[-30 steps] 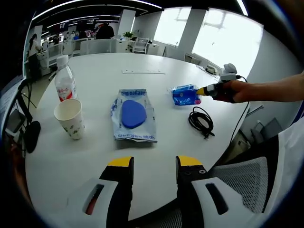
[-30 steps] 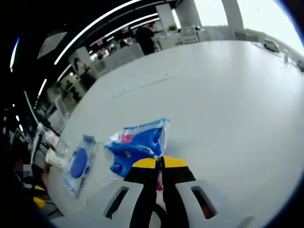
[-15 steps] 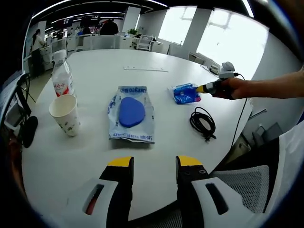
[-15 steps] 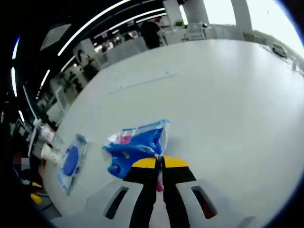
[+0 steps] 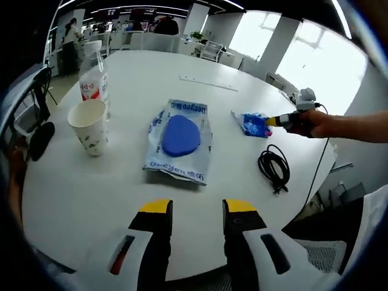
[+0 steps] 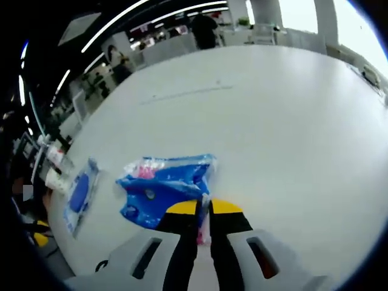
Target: Arrange the tabletop items into an orderly group along one side of the table until the central work area is clear of visible clutter.
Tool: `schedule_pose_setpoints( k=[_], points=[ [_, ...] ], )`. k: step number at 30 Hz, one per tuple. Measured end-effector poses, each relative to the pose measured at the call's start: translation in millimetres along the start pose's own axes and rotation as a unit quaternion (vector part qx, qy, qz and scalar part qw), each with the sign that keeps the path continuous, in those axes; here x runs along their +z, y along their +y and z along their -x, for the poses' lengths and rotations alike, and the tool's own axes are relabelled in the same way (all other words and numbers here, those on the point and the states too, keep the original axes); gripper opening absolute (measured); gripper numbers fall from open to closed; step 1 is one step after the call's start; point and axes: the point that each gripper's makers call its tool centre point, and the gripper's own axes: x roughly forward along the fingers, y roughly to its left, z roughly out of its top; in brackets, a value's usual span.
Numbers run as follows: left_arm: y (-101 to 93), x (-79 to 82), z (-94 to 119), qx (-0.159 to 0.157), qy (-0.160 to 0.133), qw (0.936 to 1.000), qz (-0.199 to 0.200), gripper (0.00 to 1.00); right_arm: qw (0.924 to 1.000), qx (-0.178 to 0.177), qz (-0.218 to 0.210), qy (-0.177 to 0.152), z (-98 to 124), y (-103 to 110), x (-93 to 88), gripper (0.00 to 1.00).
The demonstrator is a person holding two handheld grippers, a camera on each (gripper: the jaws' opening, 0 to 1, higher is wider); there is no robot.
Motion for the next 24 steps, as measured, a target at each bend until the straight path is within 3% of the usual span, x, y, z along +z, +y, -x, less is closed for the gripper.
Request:
schedule_pose_setpoints(
  k=[24],
  points=[
    [2.9,4.3,-13.6,-0.003,0.0,0.9991,0.043,0.31,0.9997,0.006,0.025,0.0,2.5,-4.1,7.4,0.09]
  ],
)
